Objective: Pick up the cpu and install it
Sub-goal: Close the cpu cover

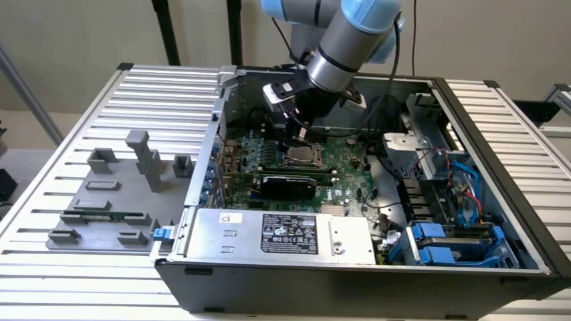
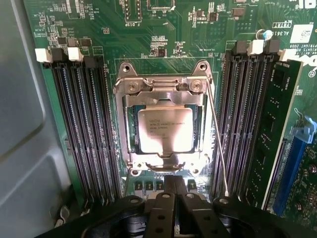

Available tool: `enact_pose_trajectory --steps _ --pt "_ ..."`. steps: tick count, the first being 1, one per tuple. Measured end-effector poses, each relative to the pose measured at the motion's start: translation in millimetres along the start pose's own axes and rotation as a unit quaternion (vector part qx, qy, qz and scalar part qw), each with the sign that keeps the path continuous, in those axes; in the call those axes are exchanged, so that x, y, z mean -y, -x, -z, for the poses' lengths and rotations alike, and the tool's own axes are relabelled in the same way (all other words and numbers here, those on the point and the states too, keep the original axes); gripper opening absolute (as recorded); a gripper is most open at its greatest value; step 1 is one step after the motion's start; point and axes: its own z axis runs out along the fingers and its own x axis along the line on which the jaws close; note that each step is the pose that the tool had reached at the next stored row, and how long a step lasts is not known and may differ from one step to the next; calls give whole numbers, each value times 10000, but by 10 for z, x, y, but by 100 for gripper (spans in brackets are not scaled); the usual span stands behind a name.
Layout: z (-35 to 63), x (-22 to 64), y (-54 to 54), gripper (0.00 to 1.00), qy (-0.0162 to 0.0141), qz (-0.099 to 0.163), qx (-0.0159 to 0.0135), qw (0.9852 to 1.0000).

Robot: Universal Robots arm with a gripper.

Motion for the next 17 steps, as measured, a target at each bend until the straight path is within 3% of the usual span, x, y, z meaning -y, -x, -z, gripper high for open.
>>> enact_pose_trajectory --steps 17 --pt "-75 -57 -2 11 67 0 -2 10000"
